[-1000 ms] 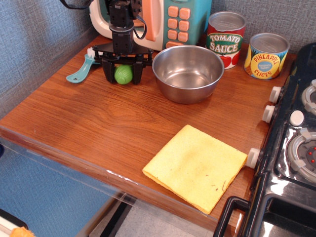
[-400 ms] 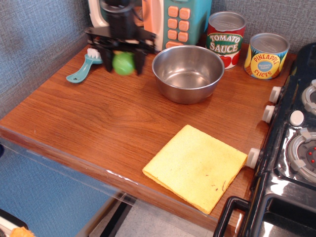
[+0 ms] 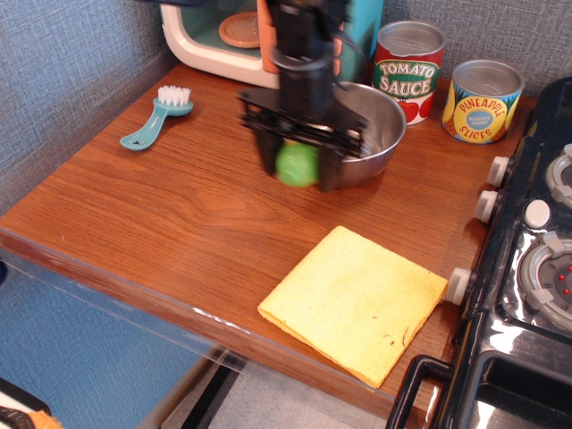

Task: Place the corn on the yellow rag.

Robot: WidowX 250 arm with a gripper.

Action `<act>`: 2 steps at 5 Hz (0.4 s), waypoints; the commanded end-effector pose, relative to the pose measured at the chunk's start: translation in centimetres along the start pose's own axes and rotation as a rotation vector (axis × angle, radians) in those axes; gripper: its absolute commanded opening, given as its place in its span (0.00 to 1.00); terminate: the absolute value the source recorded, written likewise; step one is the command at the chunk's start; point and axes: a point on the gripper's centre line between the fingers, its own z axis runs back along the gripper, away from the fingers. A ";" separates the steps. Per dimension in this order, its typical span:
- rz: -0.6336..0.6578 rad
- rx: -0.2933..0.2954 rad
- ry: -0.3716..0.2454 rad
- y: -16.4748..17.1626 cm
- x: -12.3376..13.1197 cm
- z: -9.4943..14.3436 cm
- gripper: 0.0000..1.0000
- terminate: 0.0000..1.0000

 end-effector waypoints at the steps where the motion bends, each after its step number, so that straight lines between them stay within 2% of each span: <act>1: -0.165 -0.028 -0.012 -3.8 -1.9 0.6 0.00 0.00; 2: -0.203 -0.033 0.013 -5.0 -2.9 -0.2 0.00 0.00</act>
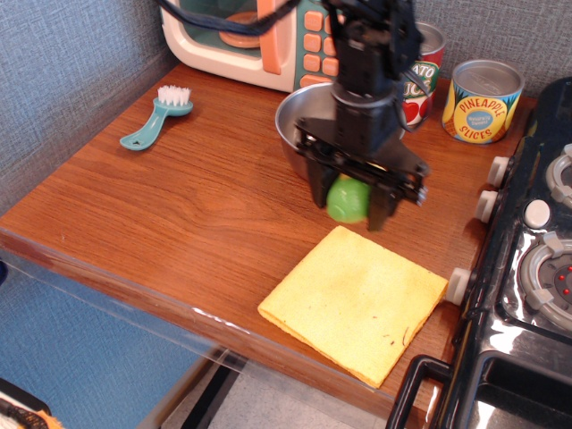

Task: Place the corn on the yellow rag.

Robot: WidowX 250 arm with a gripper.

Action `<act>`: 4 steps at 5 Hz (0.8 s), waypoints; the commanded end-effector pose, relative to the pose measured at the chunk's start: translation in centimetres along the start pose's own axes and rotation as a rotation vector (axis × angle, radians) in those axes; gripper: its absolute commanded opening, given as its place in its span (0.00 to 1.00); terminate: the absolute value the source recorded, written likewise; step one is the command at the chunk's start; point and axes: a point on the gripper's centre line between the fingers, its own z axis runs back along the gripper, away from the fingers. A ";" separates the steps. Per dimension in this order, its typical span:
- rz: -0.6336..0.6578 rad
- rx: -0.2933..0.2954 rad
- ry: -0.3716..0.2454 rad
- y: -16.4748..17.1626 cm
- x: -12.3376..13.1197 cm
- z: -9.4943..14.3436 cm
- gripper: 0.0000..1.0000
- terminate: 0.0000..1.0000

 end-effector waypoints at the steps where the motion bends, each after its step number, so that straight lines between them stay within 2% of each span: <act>1: -0.057 -0.008 0.007 -1.2 -2.9 0.1 0.00 0.00; 2: -0.068 -0.013 0.018 -1.7 -3.8 -0.1 0.00 0.00; 3: -0.086 -0.002 0.013 -1.8 -3.8 0.2 1.00 0.00; 4: -0.089 0.002 0.008 -1.7 -3.7 0.5 1.00 0.00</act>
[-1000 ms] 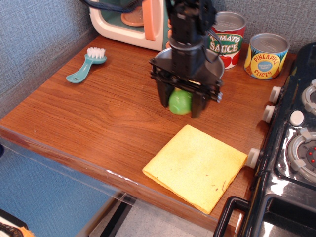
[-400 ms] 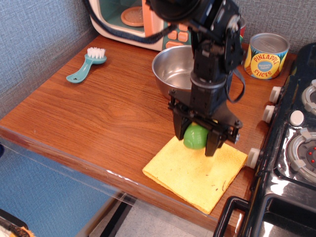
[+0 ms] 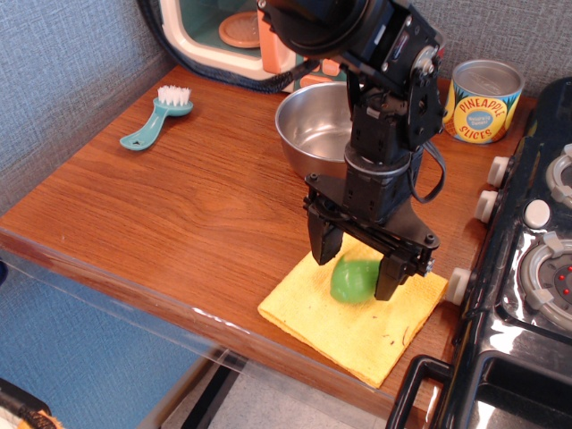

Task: Place the corn on the yellow rag.

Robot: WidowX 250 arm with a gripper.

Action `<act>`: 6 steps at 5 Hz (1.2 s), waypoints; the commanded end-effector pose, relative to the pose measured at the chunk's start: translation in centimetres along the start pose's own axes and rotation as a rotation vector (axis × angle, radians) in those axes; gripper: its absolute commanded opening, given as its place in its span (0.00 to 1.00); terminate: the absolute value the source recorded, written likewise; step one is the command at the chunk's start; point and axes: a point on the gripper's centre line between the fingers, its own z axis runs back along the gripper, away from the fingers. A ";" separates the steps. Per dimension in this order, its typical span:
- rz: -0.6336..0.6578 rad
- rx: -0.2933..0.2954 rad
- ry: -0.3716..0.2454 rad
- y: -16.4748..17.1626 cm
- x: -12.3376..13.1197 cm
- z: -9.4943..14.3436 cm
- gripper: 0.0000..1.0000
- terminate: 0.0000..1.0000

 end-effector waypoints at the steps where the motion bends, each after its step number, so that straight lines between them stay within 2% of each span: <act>1: 0.002 0.034 -0.093 1.5 -0.6 4.1 1.00 0.00; 2: 0.087 0.056 -0.140 3.3 -1.5 6.9 1.00 0.00; 4: 0.120 0.010 -0.028 4.3 -2.2 5.0 1.00 0.00; 5: 0.120 0.010 -0.028 4.3 -2.2 5.0 1.00 0.00; 6: 0.120 0.010 -0.028 4.3 -2.2 5.0 1.00 1.00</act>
